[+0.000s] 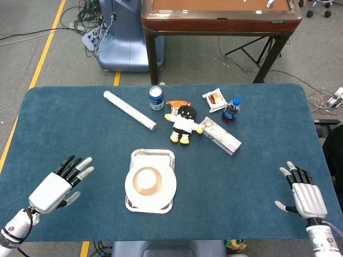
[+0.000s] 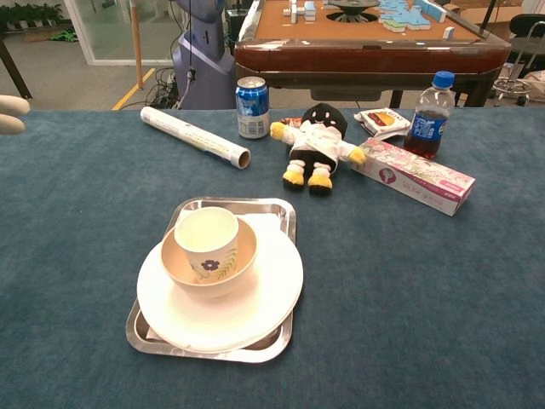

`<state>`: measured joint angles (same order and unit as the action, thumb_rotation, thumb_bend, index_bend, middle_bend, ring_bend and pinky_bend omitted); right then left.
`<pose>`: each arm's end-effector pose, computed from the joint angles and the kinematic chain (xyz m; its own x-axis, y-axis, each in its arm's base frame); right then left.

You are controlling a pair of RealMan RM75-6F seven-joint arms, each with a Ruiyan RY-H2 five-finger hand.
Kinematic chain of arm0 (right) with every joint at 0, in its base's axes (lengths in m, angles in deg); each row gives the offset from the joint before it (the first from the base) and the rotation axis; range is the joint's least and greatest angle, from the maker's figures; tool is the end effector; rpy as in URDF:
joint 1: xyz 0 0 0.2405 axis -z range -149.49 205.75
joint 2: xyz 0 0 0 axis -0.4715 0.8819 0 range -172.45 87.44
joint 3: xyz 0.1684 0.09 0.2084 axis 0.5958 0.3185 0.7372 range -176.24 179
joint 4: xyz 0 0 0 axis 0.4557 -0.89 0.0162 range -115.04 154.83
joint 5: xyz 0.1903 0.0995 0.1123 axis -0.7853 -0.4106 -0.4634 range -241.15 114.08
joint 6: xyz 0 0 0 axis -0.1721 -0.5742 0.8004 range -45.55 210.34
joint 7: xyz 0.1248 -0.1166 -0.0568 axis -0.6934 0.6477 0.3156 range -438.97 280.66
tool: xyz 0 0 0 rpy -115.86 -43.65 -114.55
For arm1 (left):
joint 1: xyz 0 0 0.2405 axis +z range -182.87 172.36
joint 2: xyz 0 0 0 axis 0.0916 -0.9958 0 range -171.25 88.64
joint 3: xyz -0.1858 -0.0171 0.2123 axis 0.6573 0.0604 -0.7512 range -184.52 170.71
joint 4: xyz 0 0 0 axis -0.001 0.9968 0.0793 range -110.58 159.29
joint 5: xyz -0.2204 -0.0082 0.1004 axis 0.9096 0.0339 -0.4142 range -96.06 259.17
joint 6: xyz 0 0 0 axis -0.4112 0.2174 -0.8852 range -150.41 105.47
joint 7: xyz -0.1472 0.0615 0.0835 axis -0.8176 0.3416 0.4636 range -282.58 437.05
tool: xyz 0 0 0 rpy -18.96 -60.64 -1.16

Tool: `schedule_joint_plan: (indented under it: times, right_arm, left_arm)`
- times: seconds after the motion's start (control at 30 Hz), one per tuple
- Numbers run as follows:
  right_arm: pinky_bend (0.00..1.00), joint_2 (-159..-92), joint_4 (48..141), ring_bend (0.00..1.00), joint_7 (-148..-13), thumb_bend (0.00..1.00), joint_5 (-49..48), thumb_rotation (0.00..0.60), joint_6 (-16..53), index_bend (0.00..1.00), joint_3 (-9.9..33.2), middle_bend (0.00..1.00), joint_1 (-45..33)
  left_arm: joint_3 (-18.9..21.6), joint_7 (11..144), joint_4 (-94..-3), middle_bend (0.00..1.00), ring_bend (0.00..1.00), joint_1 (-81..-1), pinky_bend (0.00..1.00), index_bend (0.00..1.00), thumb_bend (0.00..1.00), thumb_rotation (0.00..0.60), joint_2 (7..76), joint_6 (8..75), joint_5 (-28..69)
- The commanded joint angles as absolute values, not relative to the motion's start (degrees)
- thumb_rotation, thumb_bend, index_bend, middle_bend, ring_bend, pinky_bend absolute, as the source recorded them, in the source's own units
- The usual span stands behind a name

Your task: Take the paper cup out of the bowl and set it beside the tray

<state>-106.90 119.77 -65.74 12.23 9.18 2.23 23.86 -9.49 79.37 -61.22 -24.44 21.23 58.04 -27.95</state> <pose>-0.3605 -0.1989 0.0931 0.4269 -0.2843 0.8585 -0.8749 0.1101 0.4716 -0.2774 0.2604 0.1021 0.6222 -0.0189 0.7826 0.6290 -0.5831 -0.5142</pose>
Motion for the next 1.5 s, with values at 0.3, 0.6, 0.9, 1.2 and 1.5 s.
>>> schedule_joint_plan:
  times: [0.3,0.6,0.9,1.2,1.5]
  right_arm:
    - [0.00,-106.5,118.8,0.00,-67.2,0.22,10.9,0.600,10.9,0.00,2.4,0.00,22.9]
    - [0.00,-106.2,118.0,0.00,-68.8,0.22,9.8,0.600,12.6,0.00,2.4,0.00,22.1]
    - [0.00,-105.8,117.2,0.00,-70.5,0.22,8.8,0.600,14.0,0.00,2.6,0.00,21.4]
    - [0.00,-105.0,117.6,0.00,-72.4,0.22,9.8,0.600,13.7,0.00,2.2,0.00,21.5]
    - [0.00,-104.0,117.8,0.00,-74.6,0.22,11.4,0.600,13.1,0.00,1.6,0.00,21.8]
  left_arm:
    - [-11.4,80.8,-59.9,0.00,0.00,-27.3,0.00,0.17,0.32,0.600,23.4,58.2,-33.7]
    - [-9.5,84.8,-59.7,0.00,0.00,-31.0,0.00,0.19,0.32,0.600,27.8,51.3,-30.3]
    - [-8.8,88.2,-62.3,0.00,0.00,-33.6,0.00,0.19,0.32,0.600,29.6,46.8,-27.9]
    - [-9.9,93.7,-65.3,0.00,0.00,-33.8,0.00,0.20,0.32,0.600,30.6,45.1,-27.2]
    - [-9.9,96.4,-67.4,0.00,0.00,-35.1,0.00,0.21,0.32,0.600,33.9,42.3,-25.9]
